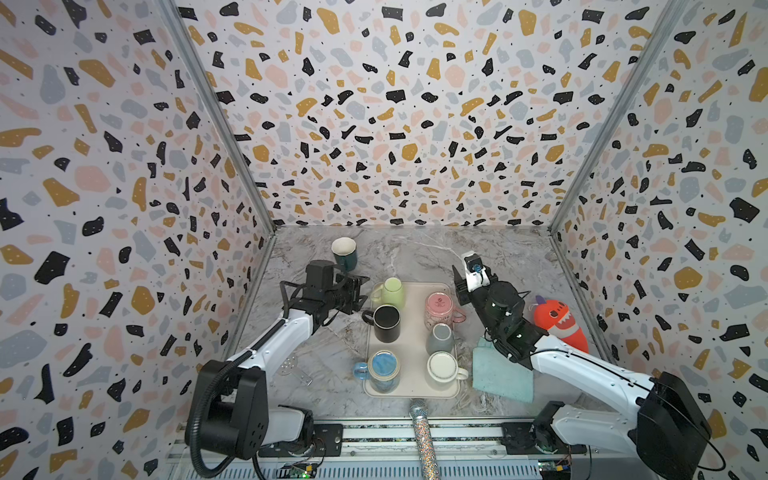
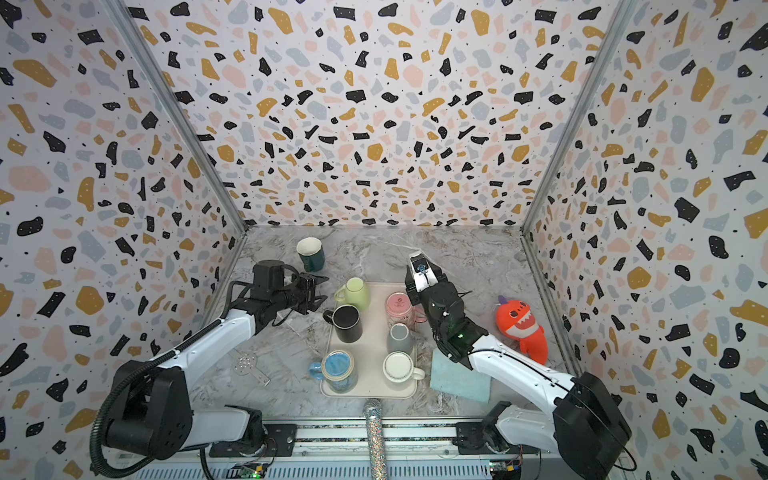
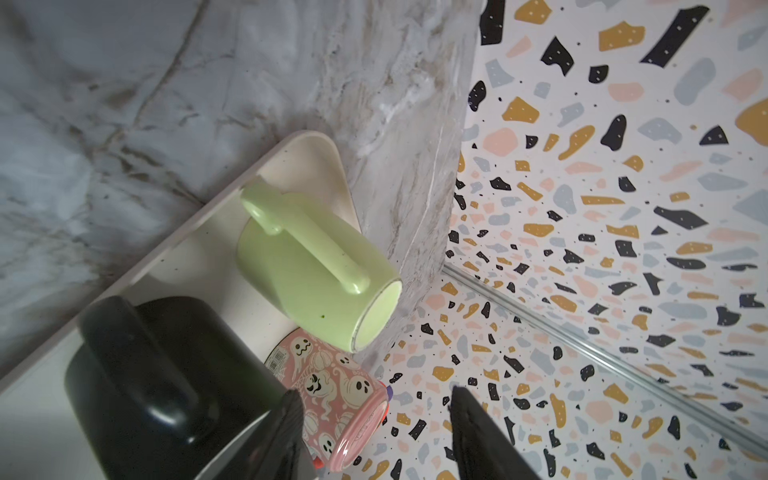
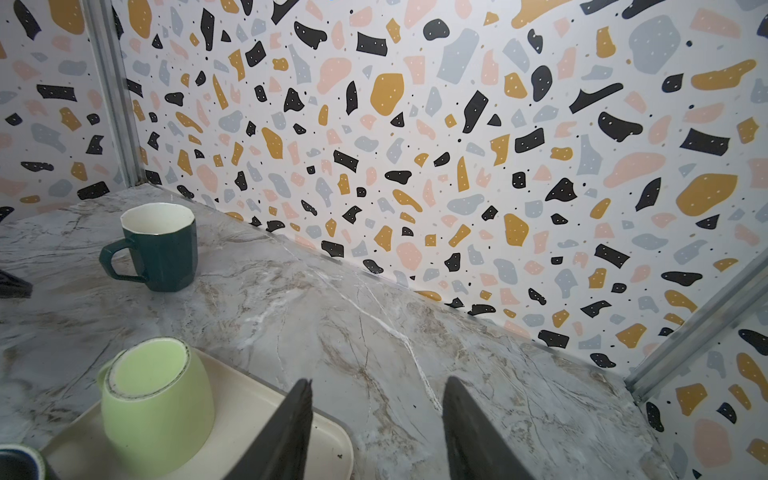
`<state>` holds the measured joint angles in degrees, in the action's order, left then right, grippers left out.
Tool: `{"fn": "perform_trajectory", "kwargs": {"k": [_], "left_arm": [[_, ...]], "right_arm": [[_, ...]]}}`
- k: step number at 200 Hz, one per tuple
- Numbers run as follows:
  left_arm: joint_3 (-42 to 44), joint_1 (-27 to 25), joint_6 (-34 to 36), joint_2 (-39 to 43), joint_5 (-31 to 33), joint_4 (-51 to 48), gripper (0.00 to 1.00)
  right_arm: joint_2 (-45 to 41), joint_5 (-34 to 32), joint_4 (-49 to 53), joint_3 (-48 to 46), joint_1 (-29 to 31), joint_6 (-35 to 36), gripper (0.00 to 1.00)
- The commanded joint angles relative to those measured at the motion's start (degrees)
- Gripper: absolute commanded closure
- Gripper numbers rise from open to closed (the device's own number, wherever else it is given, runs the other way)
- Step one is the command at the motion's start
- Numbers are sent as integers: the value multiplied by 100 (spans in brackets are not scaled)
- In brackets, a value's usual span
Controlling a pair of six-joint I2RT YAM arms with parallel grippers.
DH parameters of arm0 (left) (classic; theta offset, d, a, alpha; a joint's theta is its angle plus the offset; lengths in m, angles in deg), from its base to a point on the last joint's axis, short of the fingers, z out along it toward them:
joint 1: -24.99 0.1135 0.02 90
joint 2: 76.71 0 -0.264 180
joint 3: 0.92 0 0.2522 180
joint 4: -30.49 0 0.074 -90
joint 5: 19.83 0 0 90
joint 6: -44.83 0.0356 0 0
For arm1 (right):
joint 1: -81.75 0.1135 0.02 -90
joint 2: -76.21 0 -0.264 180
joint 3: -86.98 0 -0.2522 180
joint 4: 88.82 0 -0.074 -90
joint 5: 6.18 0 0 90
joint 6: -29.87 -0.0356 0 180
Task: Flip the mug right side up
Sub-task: 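Reach the left gripper to the light green mug on the tray and grasp it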
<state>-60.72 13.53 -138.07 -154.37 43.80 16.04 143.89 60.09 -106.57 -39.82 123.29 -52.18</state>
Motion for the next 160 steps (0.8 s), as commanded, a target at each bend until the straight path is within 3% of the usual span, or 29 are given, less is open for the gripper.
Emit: {"fn": "perform_trajectory", "kwargs": {"k": [1, 48, 160], "left_arm": [[12, 15, -654, -197, -34, 428, 43], [-188, 17, -906, -861, -307, 715, 46], [-234, 13, -1322, -1585, -349, 1162, 50]], "right_arm": [[-3, -97, -22, 217, 12, 10, 48], [137, -113, 9, 340, 8, 88, 47], [302, -150, 13, 468, -23, 155, 47]]}}
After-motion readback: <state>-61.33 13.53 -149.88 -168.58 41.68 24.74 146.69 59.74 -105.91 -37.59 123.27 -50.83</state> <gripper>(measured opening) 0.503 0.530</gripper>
